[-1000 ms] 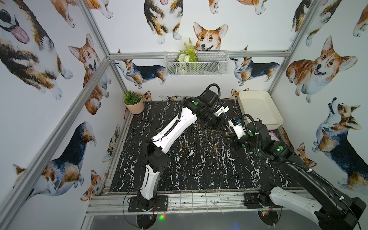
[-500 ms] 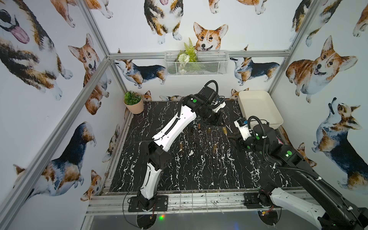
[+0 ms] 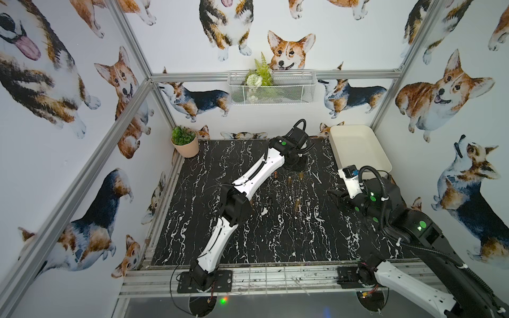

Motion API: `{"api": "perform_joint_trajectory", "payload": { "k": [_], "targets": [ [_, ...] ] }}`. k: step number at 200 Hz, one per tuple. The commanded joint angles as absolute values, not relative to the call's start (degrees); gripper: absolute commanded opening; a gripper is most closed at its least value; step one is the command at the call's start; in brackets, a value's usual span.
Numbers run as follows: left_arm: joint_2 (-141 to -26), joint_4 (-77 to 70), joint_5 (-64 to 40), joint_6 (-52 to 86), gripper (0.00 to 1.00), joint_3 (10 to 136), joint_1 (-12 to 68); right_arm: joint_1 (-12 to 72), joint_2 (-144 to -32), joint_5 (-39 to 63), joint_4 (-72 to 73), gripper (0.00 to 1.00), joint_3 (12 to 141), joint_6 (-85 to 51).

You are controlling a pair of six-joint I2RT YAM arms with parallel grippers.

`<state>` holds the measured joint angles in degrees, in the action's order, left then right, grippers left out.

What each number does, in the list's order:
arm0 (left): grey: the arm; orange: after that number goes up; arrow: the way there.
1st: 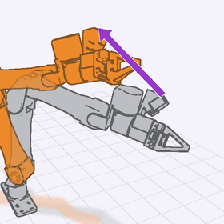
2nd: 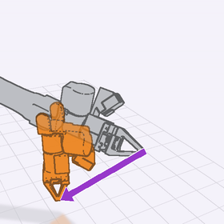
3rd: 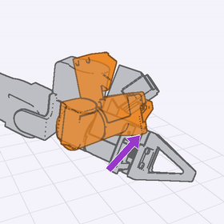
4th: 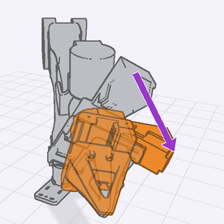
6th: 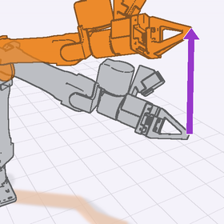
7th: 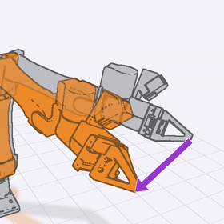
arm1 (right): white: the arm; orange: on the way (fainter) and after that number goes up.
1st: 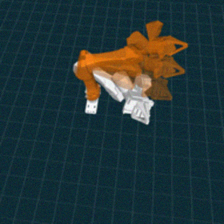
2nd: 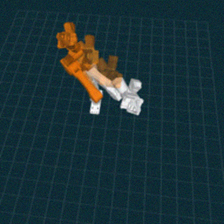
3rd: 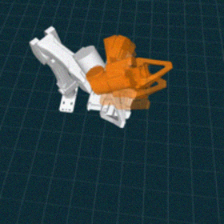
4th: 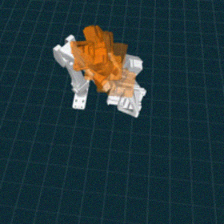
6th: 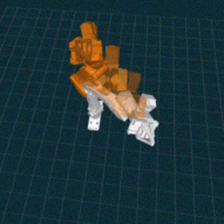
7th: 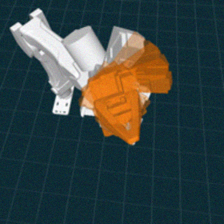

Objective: Open the lipstick cap
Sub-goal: Place the lipstick at the center of the board.

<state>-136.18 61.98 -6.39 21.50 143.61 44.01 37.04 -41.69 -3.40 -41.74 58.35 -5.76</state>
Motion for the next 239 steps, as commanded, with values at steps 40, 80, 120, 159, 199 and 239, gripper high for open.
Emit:
{"api": "perform_joint_trajectory", "payload": {
  "k": [40,80,120,159,199,239],
  "targets": [
    [-144.22,55.43,-0.36,23.2,0.13,146.98,44.89,37.09,-39.82,-6.34,-44.62,0.49,57.11,-6.39],
    [-146.3,53.96,3.4,20.86,0.13,146.34,46.23,37.1,-38.99,-6.94,-44.47,0.49,56.25,-6.21],
    [-146.93,52.81,5.98,19.48,0.14,144.49,46.8,37.09,-37.47,-7.61,-44.32,0.49,54.41,-6.35],
    [-148.51,52.43,6.81,18.64,0.14,144.5,47.2,37.04,-36.32,-8.07,-43.99,0.49,53.68,-6.3],
    [-147.28,49.13,8.16,18.63,0.14,139.67,47.46,37.09,-36.3,-7.99,-43.42,0.5,53.26,-5.92],
    [-146.93,47.95,9.57,18.52,0.15,137.95,47.99,37.06,-36.47,-7.91,-43.07,0.5,52.94,-5.95]
  ]
}}
